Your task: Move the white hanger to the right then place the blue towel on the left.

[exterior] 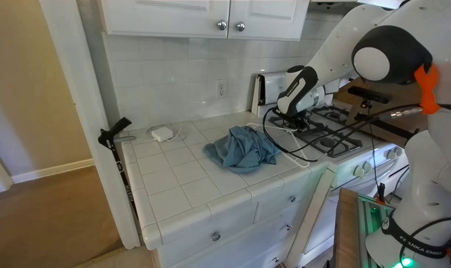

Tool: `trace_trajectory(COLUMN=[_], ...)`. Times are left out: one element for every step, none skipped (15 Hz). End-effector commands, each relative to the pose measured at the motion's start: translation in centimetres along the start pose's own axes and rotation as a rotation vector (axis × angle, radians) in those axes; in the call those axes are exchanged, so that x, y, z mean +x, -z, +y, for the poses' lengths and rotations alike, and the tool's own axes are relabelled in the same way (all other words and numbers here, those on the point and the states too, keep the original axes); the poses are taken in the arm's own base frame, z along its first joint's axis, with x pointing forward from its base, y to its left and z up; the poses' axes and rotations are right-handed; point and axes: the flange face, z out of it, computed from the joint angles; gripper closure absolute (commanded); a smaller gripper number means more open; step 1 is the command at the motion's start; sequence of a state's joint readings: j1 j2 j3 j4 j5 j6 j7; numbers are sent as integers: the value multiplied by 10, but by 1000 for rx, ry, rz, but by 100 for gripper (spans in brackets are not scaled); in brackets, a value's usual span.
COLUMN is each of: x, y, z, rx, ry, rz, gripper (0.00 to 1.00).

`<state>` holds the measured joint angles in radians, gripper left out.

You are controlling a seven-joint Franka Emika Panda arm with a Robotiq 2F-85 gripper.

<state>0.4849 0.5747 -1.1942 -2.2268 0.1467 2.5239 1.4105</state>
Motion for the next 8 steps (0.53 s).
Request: trace_trajectory(x=[-13, -18, -24, -29, -35, -40, -47, -52], y=[-6, -8, -10, -12, -13, -14, -16, -16], z=[-17, -18, -20, -22, -23, -24, -25, -27], rx=[-29, -33, -38, -41, -44, -45, -47, -47], ry=[-3, 0, 6, 10, 17, 24, 31, 37], rz=[17, 14, 13, 11, 10, 10, 9, 8], gripper=[98, 98, 98, 98, 98, 98, 98, 98])
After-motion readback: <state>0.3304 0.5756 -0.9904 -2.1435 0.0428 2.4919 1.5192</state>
